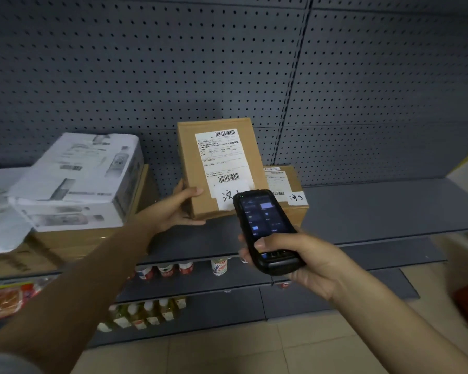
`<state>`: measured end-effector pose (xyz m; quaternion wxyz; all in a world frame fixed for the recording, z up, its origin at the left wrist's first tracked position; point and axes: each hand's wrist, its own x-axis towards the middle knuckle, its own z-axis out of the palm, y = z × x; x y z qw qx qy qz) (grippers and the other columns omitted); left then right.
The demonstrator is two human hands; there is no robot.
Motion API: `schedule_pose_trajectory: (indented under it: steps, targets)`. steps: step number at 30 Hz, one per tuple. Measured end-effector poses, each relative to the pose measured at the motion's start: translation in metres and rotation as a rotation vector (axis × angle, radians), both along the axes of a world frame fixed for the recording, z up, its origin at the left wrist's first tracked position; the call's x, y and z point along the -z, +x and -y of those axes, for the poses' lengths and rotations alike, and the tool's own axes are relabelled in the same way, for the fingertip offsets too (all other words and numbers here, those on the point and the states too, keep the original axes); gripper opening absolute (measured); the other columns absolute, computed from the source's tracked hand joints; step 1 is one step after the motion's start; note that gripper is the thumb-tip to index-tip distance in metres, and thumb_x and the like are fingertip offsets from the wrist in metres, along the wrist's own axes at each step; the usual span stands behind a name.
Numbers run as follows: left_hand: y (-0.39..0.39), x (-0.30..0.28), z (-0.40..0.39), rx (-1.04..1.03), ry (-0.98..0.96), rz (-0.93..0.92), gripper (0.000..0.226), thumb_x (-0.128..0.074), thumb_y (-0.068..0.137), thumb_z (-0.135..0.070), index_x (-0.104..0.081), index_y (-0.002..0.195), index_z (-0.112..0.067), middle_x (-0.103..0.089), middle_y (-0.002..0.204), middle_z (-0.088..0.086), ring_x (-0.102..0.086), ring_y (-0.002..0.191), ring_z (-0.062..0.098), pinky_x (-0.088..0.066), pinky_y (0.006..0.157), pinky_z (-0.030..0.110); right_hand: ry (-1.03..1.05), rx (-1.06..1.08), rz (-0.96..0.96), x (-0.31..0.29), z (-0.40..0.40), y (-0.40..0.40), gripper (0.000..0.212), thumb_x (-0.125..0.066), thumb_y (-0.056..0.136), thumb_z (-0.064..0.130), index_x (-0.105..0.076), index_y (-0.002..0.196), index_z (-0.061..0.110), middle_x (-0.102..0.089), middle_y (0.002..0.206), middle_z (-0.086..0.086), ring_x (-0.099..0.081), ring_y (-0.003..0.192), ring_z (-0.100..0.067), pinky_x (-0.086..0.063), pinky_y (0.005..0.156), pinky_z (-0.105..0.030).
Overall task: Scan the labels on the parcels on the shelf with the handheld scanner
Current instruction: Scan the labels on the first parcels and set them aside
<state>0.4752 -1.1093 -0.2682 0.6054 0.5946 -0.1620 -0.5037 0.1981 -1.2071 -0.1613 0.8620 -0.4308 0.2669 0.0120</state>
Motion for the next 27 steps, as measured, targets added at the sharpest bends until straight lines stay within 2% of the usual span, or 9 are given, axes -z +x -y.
schedule_pose_trajectory:
  steps: [1,4,5,11,15,20,24,25,27]
  targets:
    - [-0.002,-0.003,0.01,0.012,0.001,-0.051,0.105,-0.094,0.045,-0.045,-0.043,0.137,-0.036,-0.05,0.138,0.004,-0.054,0.121,0.033,-0.055,0.087,0.055,-0.018,0.029,0.003,0.0,0.004,0.0,0.042,-0.058,0.075,-0.015,-0.057,0.117,-0.007,-0.066,0.107,-0.024,-0.071,0.076,-0.029,-0.059,0.06,-0.03]
    - [-0.009,-0.009,0.049,0.029,0.018,-0.138,0.051,-0.075,0.075,-0.04,-0.054,0.12,-0.029,-0.051,0.136,0.007,-0.055,0.119,0.033,-0.05,0.095,0.057,-0.032,0.136,0.018,0.005,0.023,-0.001,0.044,-0.059,0.074,-0.015,-0.055,0.117,-0.007,-0.065,0.103,-0.026,-0.072,0.075,-0.029,-0.06,0.063,-0.031]
    - [-0.011,-0.009,0.064,0.043,0.035,-0.15,0.045,-0.07,0.079,-0.04,-0.054,0.119,-0.028,-0.052,0.135,0.008,-0.055,0.119,0.033,-0.051,0.094,0.056,-0.04,0.166,0.024,0.006,0.031,-0.001,0.045,-0.06,0.074,-0.015,-0.055,0.118,-0.007,-0.065,0.101,-0.026,-0.072,0.076,-0.029,-0.059,0.063,-0.03]
    - [-0.018,-0.009,0.146,0.152,0.139,-0.156,0.062,-0.071,0.076,-0.049,-0.052,0.132,-0.031,-0.054,0.135,0.004,-0.054,0.121,0.03,-0.055,0.087,0.052,-0.177,0.259,0.003,0.015,0.094,0.007,0.048,-0.064,0.072,-0.013,-0.055,0.118,-0.001,-0.068,0.098,-0.021,-0.067,0.092,-0.036,-0.057,0.079,-0.038]
    - [-0.021,-0.003,0.188,0.146,0.175,-0.149,0.054,-0.07,0.079,-0.049,-0.054,0.127,-0.032,-0.054,0.133,0.001,-0.055,0.118,0.027,-0.055,0.085,0.053,-0.231,0.329,0.02,0.022,0.15,0.024,0.034,-0.058,0.075,-0.017,-0.059,0.103,0.002,-0.065,0.089,-0.02,-0.065,0.085,-0.037,-0.057,0.077,-0.038]
    - [-0.023,0.011,0.218,0.059,0.2,-0.223,0.067,-0.072,0.078,-0.047,-0.044,0.136,-0.029,-0.049,0.136,0.005,-0.05,0.121,0.031,-0.055,0.083,0.056,-0.264,0.334,-0.043,0.037,0.211,0.048,0.051,-0.063,0.071,-0.015,-0.056,0.12,-0.002,-0.067,0.101,-0.025,-0.069,0.077,-0.031,-0.06,0.068,-0.034]
    - [-0.019,0.021,0.225,-0.007,0.181,-0.308,0.048,-0.065,0.085,-0.044,-0.05,0.126,-0.026,-0.05,0.13,0.008,-0.051,0.114,0.032,-0.053,0.085,0.055,-0.256,0.286,-0.074,0.051,0.238,0.059,0.039,-0.065,0.069,-0.014,-0.062,0.105,0.002,-0.069,0.096,-0.019,-0.068,0.082,-0.03,-0.056,0.079,-0.038]
    - [-0.015,0.025,0.225,-0.027,0.185,-0.304,0.049,-0.066,0.084,-0.044,-0.05,0.127,-0.025,-0.049,0.131,0.008,-0.05,0.115,0.033,-0.053,0.086,0.055,-0.241,0.277,-0.081,0.054,0.242,0.061,0.039,-0.065,0.069,-0.013,-0.062,0.105,0.002,-0.069,0.094,-0.018,-0.068,0.082,-0.03,-0.056,0.079,-0.038]
    - [-0.007,0.028,0.224,-0.07,0.23,-0.252,0.071,-0.076,0.072,-0.049,-0.048,0.132,-0.024,-0.044,0.137,0.01,-0.046,0.122,0.035,-0.056,0.083,0.054,-0.232,0.252,-0.097,0.061,0.246,0.065,0.042,-0.067,0.068,-0.012,-0.061,0.107,0.002,-0.069,0.094,-0.017,-0.068,0.086,-0.031,-0.055,0.084,-0.039]
